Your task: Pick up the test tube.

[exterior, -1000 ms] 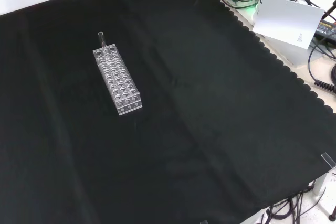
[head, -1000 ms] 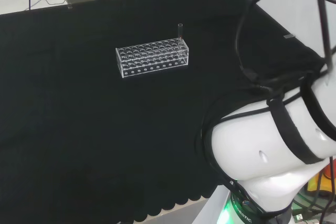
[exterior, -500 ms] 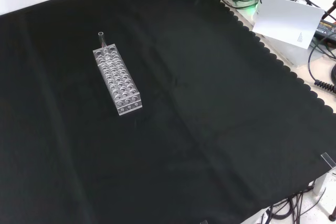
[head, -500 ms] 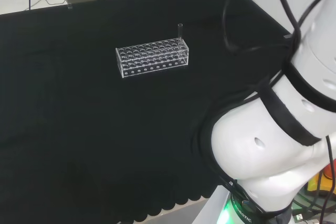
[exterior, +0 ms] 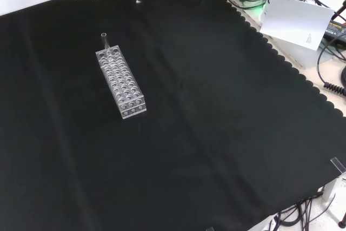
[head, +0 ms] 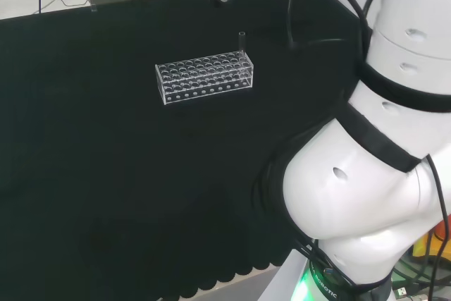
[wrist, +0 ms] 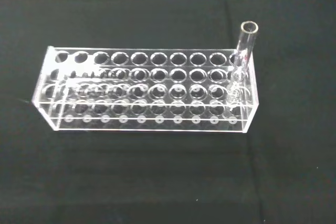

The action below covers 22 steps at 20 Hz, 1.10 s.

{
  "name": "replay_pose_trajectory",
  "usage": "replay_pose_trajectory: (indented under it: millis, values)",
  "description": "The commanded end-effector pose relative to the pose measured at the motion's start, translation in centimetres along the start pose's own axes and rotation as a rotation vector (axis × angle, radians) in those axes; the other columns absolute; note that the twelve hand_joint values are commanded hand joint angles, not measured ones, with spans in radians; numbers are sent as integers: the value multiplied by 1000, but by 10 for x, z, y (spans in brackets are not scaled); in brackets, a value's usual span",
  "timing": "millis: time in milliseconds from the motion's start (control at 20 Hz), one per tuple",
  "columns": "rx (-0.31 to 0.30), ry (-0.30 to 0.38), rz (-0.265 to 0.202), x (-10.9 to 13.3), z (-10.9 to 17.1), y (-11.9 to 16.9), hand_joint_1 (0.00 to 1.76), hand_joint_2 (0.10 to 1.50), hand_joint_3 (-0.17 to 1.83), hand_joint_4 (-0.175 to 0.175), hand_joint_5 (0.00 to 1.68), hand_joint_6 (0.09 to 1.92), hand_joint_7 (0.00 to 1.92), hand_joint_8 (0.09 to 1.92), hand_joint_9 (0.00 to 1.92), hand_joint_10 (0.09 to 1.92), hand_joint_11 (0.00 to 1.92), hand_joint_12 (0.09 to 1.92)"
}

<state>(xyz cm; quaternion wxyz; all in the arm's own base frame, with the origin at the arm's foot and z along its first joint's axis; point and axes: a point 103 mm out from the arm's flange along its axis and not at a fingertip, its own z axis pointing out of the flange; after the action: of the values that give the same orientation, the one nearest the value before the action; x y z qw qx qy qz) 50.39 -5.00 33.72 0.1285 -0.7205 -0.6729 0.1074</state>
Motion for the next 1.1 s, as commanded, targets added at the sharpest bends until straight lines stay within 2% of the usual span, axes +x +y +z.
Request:
replay_pose_trajectory:
  millis: [50, 450, 1100]
  values:
    - [46, -4, 54, -24, 17, 40, 752, 839, 382, -109, 317, 87, 242, 934, 300, 931, 165, 1542]
    - [103, -9, 101, -47, 36, 70, 780, 831, 395, -111, 329, 87, 265, 941, 326, 932, 177, 1540]
    - [197, 105, 152, -65, 79, 94, 868, 778, 493, -134, 405, 152, 469, 928, 455, 884, 272, 1495]
